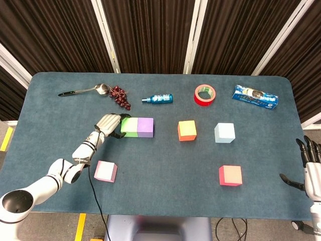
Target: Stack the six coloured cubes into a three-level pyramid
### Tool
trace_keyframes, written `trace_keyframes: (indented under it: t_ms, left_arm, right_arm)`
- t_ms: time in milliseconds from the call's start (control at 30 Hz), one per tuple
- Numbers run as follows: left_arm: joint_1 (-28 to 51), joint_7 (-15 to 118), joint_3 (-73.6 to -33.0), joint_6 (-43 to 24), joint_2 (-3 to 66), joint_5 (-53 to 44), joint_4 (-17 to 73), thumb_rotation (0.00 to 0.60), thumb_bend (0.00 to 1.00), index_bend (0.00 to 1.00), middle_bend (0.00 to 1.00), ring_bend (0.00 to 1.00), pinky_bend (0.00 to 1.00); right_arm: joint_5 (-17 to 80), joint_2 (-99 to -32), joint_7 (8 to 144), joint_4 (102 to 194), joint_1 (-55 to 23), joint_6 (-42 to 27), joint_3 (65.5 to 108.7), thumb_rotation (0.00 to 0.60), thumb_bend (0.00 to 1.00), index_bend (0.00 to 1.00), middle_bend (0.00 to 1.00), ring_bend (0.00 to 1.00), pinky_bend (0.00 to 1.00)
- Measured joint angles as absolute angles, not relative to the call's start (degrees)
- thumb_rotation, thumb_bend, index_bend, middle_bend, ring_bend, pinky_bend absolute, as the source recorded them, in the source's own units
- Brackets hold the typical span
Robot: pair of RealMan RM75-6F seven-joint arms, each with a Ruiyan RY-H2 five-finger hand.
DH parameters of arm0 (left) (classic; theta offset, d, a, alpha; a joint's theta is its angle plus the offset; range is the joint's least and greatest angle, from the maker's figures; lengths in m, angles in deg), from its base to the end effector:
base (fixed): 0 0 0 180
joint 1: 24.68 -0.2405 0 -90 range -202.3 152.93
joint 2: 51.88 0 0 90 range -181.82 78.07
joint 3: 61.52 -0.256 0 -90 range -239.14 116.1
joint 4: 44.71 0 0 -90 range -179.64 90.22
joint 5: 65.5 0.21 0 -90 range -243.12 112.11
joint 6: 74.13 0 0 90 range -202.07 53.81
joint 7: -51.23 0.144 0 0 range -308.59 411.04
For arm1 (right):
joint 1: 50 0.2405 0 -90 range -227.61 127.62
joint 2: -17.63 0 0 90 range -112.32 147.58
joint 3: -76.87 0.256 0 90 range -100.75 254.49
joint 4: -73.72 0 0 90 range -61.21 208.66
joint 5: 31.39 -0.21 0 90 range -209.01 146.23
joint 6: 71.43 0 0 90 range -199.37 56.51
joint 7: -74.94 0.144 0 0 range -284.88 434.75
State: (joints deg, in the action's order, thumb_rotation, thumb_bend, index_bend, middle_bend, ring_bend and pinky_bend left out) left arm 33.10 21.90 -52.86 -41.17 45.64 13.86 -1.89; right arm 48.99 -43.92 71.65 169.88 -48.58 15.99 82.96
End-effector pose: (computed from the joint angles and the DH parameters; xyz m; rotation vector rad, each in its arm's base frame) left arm -0.1631 0.4621 -0.0245 -1.8848 -1.1907 -0.8999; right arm -0.3175 -0.1721 0.1856 1.2317 -0.8809 0.8479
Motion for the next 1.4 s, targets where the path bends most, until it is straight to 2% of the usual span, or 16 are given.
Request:
trace_keyframes:
  t_ms: [200,567,1000,1167,1400]
  left_arm:
    - [33.06,22.15,-52.96,-41.38,45.56,13.56,-1.74,0.600,0.39,0.12,0.20,0.22,0.21]
    - [32.23,23.42,-53.15,-40.91,44.92,12.90,-0.55,0.600,0.39,0.04,0.13,0.19,0.21]
    - [30.36,26.40,-52.55,-38.94,43.29,11.05,2.82,0.600,0.39,0.04,0.12,0.19,0.22]
    - [27.01,28.55,-52.27,-34.51,40.24,9.80,7.26,0.600,0.39,0.04,0.12,0.19,0.22]
    - [19.89,36.30,-52.37,-24.83,33.81,7.45,18.08,0.600,0.39,0.08,0.13,0.19,0.22]
  right_arm:
    - [49.04,-43.80,72.02,169.75,-48.66,16.00,83.02,0.600,0.06,0.03,0.09,0.00,0.11]
    - [49.54,-43.65,72.31,169.57,-48.49,15.51,82.89,0.600,0.06,0.03,0.09,0.00,0.11]
    - [50.11,-43.30,73.22,169.63,-48.33,15.27,82.84,0.600,0.06,0.03,0.10,0.00,0.12]
    - [50.35,-42.35,74.86,169.44,-46.05,11.15,83.12,0.600,0.06,0.05,0.09,0.01,0.13]
    - [50.93,-41.19,77.76,169.34,-37.25,-0.91,85.01,0.600,0.07,0.21,0.18,0.06,0.20]
